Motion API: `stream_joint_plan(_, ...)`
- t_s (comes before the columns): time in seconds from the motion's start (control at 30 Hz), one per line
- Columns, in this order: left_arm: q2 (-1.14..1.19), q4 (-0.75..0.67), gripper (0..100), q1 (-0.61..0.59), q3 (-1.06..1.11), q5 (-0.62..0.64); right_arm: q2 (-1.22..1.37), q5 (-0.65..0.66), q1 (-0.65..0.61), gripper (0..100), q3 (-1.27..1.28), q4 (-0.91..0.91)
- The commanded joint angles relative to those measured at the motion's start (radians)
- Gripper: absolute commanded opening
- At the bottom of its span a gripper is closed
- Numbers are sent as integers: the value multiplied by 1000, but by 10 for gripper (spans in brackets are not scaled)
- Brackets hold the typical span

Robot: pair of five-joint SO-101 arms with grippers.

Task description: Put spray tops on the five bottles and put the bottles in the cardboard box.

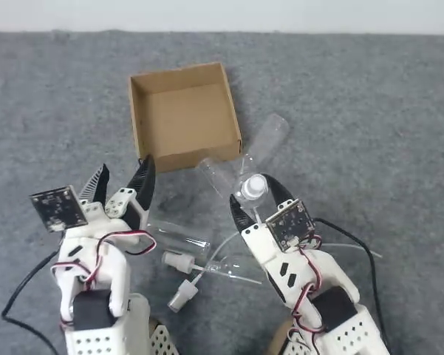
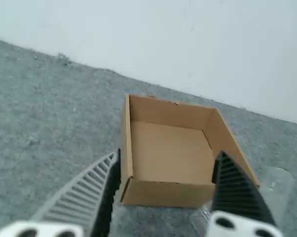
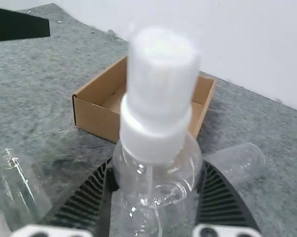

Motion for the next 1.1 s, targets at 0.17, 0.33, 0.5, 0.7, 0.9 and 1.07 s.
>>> stream_joint_plan(0.17, -12, 155, 280, -3, -137, -17, -19, -5, 18, 114, -51, 2)
stream_joint_plan(0.33, -15, 186, 280, -43, -124, -17, -15, -3, 13, 114, -138, 2)
stream_joint_plan(0.5, -18, 186, 281, -160, -87, -15, -13, 5, 10, 114, -213, 2)
stream_joint_plan(0.7, -20, 184, 282, -181, -53, -15, -8, 68, 8, 114, -292, -7)
stream_joint_plan(0.9, -20, 184, 280, -180, -42, -15, 180, 68, 8, 114, -411, -79)
stream_joint_plan(1.07, -20, 184, 280, -183, -42, -15, 452, 58, 8, 114, -535, -189)
